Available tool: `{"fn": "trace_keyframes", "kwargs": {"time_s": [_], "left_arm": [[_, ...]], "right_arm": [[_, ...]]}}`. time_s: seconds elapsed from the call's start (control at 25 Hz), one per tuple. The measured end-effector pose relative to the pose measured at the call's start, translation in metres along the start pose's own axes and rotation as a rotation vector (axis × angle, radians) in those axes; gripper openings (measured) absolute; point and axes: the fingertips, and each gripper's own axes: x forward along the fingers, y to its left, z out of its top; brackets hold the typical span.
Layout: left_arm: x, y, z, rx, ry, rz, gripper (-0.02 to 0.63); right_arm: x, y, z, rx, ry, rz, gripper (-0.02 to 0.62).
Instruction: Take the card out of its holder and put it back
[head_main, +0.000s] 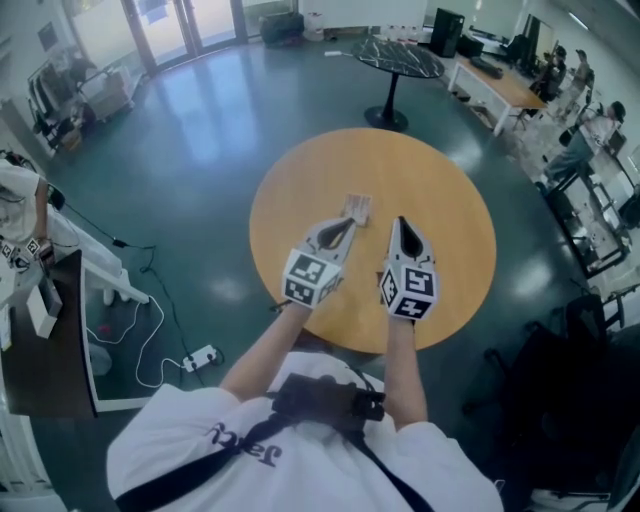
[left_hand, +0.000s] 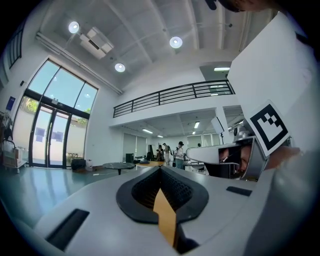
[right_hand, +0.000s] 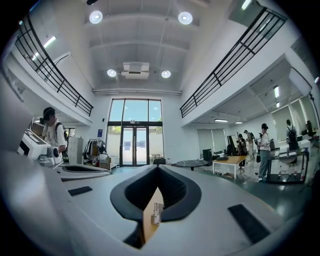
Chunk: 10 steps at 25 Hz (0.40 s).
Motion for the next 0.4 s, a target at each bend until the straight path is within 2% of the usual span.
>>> {"fn": "trace_keyframes", "kwargs": {"time_s": [0.4], "left_arm": [[-0.005, 0.003, 0.011, 0.016, -0.027, 0.01, 0.014]], "right_arm": [[-0.007, 0.005, 0.011, -0.016, -0.027, 0.003, 0.006]]}}
